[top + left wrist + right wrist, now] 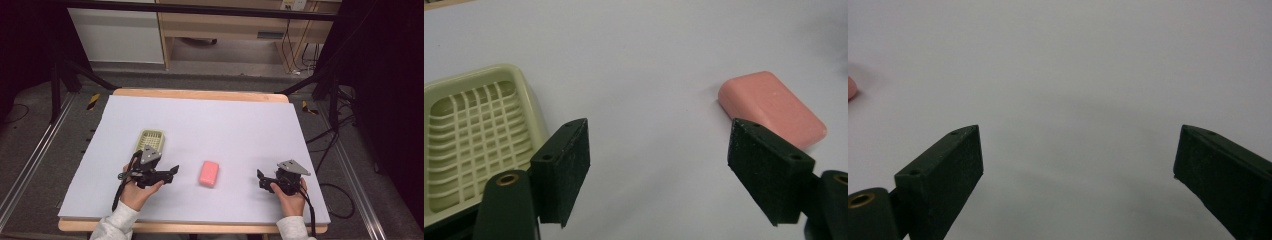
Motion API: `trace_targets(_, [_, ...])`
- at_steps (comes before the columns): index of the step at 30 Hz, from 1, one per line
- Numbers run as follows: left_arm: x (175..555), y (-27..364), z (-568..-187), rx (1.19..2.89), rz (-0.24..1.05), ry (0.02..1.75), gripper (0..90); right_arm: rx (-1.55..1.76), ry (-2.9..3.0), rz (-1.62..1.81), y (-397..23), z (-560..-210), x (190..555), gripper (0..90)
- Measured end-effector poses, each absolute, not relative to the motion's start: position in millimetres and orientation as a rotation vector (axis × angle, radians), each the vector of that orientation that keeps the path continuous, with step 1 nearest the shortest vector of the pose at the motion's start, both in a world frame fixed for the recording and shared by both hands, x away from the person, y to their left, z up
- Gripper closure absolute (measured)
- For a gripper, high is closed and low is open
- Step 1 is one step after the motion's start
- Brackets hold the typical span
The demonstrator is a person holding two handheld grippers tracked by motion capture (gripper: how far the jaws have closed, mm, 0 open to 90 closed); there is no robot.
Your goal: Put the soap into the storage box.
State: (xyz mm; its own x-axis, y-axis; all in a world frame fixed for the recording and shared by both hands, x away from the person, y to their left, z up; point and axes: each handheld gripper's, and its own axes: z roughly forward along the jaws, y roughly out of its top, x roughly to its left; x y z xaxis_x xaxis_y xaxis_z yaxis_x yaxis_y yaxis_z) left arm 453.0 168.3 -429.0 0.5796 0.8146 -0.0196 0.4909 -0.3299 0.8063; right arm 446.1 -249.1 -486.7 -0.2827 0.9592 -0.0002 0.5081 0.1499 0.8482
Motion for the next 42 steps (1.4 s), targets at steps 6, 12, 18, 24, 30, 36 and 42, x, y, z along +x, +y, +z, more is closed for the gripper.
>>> trace_targets(6, [456,158,-426,2.001,0.495,1.026,24.6,1.396,1.868,1.036,-249,-487,446,5.9])
trace_targets(12, [458,149,-423,2.001,0.483,1.02,24.7,1.395,1.869,1.035,-249,-487,446,5.9])
trace_targets(18, [459,141,-421,2.008,0.469,1.01,24.7,1.393,1.869,1.036,-249,-487,446,5.9])
trace_targets(24, [461,134,-421,2.013,0.459,1.006,24.7,1.394,1.87,1.035,-249,-487,446,5.9])
trace_targets(30, [462,129,-421,2.015,0.452,1.004,24.7,1.403,1.86,1.036,-249,-487,446,5.5])
trace_targets(36, [464,122,-421,2.031,0.445,0.994,24.6,1.397,1.861,1.033,-249,-487,446,5.7])
trace_targets(42, [466,110,-423,2.045,0.435,0.985,24.3,1.399,1.862,1.036,-249,-487,446,5.7])
